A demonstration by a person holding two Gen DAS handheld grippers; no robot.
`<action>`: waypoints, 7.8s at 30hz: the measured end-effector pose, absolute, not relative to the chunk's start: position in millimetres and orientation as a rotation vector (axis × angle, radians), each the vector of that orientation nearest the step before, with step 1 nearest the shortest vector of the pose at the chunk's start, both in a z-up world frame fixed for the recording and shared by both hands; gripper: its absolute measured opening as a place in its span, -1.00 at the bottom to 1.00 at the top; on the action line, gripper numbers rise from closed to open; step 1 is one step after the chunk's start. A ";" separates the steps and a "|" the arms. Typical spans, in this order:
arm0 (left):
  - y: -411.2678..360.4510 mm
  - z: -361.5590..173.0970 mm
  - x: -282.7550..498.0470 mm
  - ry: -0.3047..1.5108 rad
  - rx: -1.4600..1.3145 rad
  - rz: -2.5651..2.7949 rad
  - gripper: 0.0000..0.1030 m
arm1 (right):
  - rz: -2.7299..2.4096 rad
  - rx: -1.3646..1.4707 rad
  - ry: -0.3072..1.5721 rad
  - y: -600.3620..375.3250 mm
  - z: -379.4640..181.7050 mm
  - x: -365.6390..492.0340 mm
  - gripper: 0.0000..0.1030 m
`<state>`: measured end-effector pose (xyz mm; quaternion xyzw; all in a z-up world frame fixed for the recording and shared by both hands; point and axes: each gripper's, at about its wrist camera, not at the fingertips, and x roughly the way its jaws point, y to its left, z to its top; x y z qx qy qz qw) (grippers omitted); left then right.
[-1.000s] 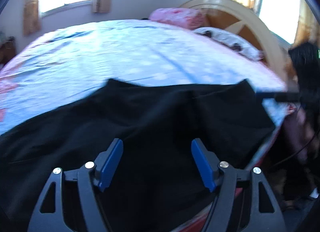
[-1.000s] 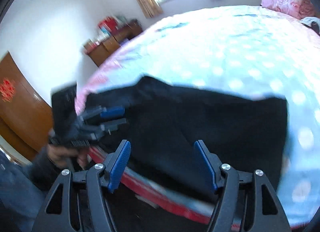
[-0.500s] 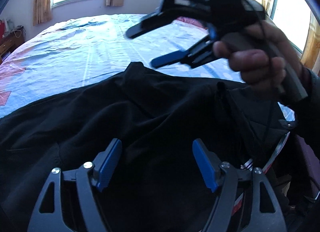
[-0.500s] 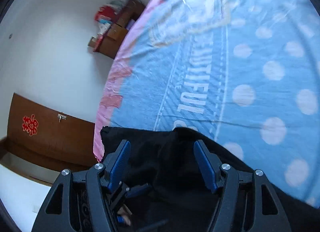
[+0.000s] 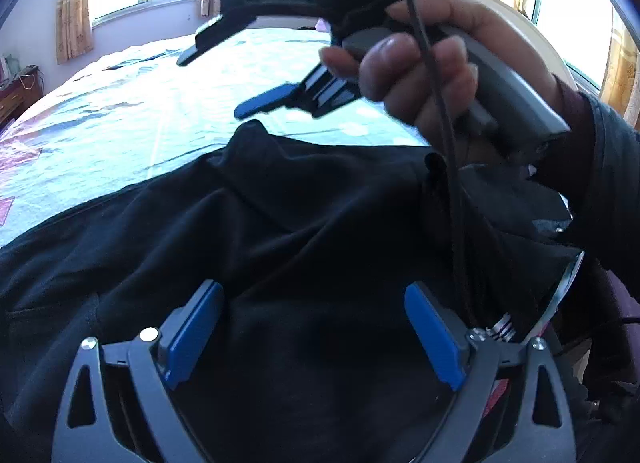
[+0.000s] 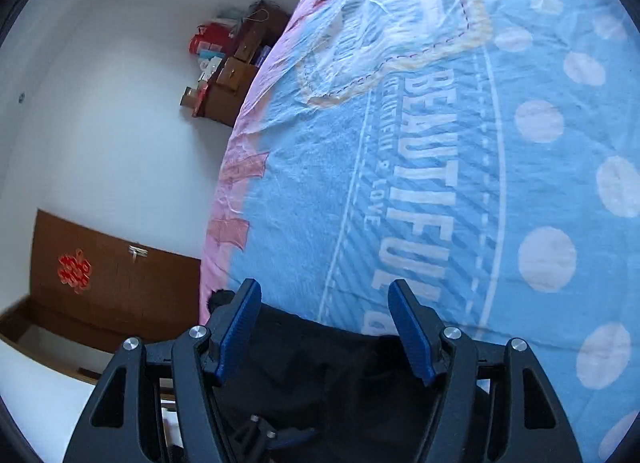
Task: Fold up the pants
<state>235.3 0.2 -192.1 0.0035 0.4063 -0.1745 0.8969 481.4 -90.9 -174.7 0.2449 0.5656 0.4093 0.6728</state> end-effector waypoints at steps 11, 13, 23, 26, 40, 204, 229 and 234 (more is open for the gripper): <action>66.4 -153.8 202.4 0.777 0.030 -0.197 0.83 | 1.018 0.492 1.024 -152.6 -80.8 395.2 0.32; 96.3 -149.1 192.4 0.774 0.029 -0.121 0.83 | 1.051 0.460 1.000 -162.5 -72.8 365.7 0.32; 230.2 -180.3 189.0 0.874 -0.133 0.097 0.76 | 1.090 0.261 0.986 -161.0 -88.2 249.7 0.32; 237.0 -191.8 199.6 0.881 -0.194 0.045 0.70 | 1.087 0.262 1.010 -158.7 -106.8 236.3 0.32; 238.1 -200.1 212.6 0.926 -0.190 -0.019 0.64 | 0.767 0.231 1.010 -176.8 -149.6 260.0 0.32; -0.3 -140.6 210.6 0.723 -0.138 -0.369 1.00 | 0.618 0.257 0.954 -245.6 -101.8 374.4 0.26; -51.3 -134.0 329.6 0.751 0.183 -0.360 0.95 | 0.543 0.022 0.964 -304.9 -130.5 268.7 0.26; -62.6 -121.9 324.7 0.722 0.265 -0.502 0.52 | 0.502 0.081 0.903 -324.1 -98.6 304.5 0.21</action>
